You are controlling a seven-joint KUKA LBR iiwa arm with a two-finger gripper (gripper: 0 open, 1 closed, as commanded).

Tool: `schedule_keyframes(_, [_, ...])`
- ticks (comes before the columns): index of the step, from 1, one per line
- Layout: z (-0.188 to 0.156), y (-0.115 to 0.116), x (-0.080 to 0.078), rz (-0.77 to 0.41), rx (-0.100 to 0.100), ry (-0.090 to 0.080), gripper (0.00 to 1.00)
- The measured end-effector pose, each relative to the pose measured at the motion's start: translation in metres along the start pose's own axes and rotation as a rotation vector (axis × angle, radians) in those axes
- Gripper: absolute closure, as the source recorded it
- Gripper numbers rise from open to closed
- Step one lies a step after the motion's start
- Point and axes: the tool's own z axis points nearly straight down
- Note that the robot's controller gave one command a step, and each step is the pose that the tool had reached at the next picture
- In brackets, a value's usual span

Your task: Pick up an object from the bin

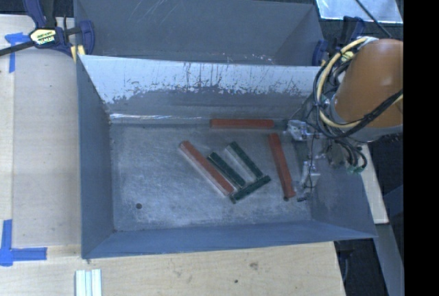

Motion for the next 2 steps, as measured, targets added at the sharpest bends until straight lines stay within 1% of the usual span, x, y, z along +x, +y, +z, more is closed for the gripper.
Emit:
schedule_keyframes(1, [0.068,0.015,-0.027,-0.012,-0.001,0.002,0.0])
schedule_keyframes(2, [0.099,0.055,-0.044,-0.251,-0.003,0.006,1.0])
